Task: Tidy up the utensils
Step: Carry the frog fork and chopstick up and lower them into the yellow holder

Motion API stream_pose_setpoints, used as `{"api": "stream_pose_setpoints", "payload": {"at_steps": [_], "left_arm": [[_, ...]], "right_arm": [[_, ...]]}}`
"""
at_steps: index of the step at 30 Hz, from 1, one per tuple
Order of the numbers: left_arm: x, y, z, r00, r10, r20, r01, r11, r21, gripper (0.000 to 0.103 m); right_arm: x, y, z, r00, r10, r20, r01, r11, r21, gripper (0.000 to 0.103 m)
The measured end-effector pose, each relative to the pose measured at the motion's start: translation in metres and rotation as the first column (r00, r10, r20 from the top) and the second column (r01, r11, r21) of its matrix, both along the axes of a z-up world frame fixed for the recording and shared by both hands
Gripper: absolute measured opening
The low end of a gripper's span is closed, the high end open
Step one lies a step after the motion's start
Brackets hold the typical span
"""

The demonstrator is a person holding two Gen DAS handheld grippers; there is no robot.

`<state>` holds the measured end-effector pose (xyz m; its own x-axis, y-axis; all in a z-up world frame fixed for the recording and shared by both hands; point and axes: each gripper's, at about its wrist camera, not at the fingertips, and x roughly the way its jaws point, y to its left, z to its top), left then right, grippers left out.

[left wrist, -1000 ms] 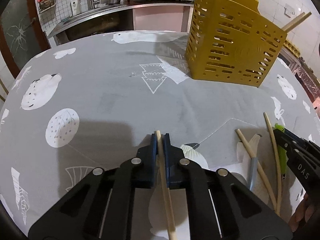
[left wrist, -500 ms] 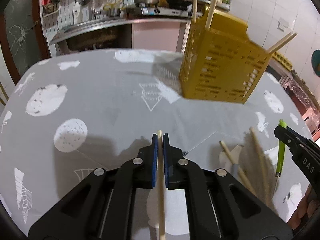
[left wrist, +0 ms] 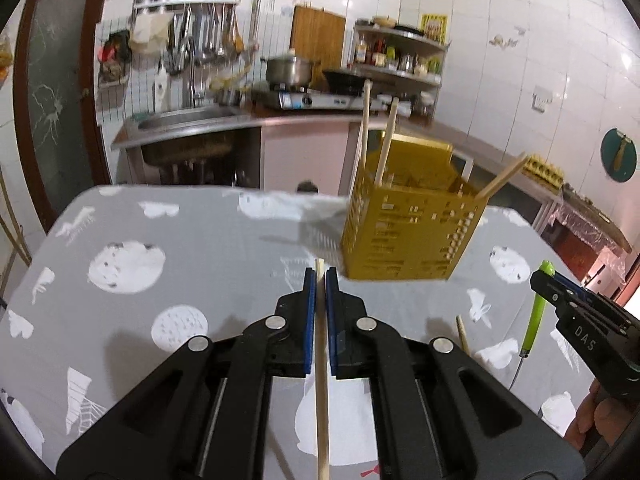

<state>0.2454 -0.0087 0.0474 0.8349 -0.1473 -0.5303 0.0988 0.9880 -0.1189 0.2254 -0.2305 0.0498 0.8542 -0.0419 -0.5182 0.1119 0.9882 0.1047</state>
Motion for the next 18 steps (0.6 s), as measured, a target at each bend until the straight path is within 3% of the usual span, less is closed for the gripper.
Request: {"api": "stream_pose_setpoints", "payload": {"at_steps": [11, 18], "left_arm": [[-0.016, 0.01, 0.011, 0.995, 0.009, 0.096, -0.008, 1.0, -0.018, 0.004], [-0.023, 0.01, 0.022, 0.988, 0.001, 0.152, 0.002, 1.0, -0.017, 0.004]], "right_arm": [[-0.023, -0.001, 0.025, 0.989, -0.013, 0.145, 0.016, 1.0, -0.017, 0.019], [-0.027, -0.002, 0.034, 0.982, -0.016, 0.186, 0.022, 0.999, -0.029, 0.019]]}}
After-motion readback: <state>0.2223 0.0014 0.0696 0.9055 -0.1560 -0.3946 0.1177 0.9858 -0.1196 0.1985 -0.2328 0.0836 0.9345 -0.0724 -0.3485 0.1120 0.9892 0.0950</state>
